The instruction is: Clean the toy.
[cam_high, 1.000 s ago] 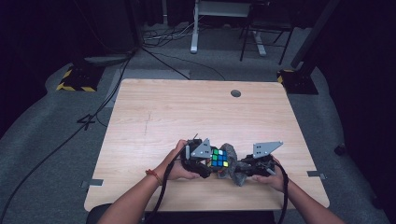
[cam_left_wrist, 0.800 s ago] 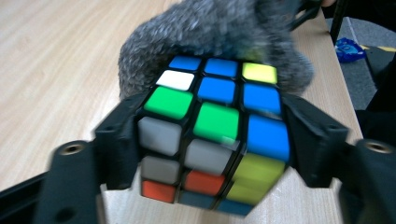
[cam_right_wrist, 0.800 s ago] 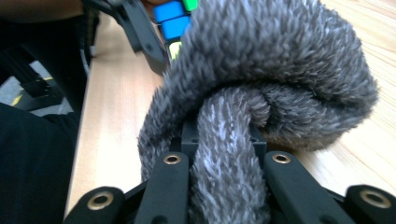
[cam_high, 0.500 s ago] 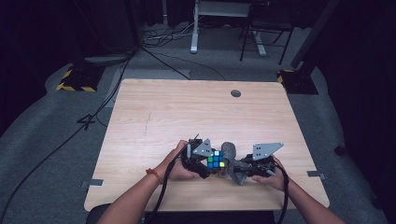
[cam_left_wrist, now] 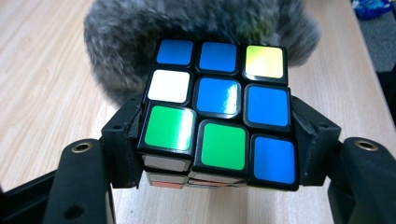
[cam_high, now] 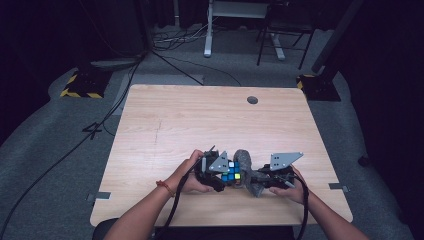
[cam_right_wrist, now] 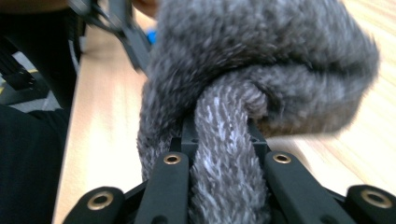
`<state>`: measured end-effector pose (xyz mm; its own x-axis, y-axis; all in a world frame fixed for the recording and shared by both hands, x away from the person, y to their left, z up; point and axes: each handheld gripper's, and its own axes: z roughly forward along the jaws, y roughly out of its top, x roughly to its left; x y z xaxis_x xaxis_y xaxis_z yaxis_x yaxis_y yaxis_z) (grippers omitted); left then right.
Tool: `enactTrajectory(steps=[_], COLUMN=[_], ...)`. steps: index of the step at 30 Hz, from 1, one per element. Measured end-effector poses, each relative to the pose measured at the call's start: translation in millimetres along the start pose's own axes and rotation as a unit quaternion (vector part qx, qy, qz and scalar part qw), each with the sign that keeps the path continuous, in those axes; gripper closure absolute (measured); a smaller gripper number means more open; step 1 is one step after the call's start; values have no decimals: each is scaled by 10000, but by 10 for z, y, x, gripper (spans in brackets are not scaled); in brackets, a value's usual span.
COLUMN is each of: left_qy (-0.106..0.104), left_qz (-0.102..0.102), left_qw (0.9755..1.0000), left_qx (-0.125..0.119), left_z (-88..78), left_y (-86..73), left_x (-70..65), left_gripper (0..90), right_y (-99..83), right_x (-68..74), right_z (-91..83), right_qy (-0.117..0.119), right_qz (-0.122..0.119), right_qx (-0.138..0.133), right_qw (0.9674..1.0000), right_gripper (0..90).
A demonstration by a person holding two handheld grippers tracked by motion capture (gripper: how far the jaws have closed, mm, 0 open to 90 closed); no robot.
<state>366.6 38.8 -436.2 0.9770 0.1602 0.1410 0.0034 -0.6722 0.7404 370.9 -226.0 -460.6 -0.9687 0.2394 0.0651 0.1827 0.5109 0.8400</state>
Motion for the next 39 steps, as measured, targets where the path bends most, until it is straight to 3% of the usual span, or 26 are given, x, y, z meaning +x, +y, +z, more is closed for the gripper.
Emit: enactTrajectory(steps=[6,9,12,17,27,36,39], left_qy=[-26,13,-97,-101,-160,-16,-28], left_qz=[-39,-62,-245,-249,-201,-54,-9], left_qw=[9995,9994,9986,9987,9993,9995,9993], left_qx=[-328,-334,-456,-422,-259,302,376], left_z=[-106,-101,-104,-113,-49,138,181], left_y=[52,53,21,10,-7,-1,3], left_x=[-13,-6,33,35,7,-59,-76], left_gripper=[333,333,332,330,329,329,320], right_y=[-81,-69,-44,-17,-24,40,56], right_x=[-67,-60,-35,-36,-23,47,60], right_z=[111,99,64,-39,-74,-73,-53], right_qy=[-64,-31,30,50,189,-10,3], right_qz=[175,208,158,144,63,-216,-276], right_qx=[440,289,81,-163,-281,-191,-166], right_qw=[9989,9994,9998,9998,9994,9996,9995], right_gripper=[777,778,777,778,778,779,779])
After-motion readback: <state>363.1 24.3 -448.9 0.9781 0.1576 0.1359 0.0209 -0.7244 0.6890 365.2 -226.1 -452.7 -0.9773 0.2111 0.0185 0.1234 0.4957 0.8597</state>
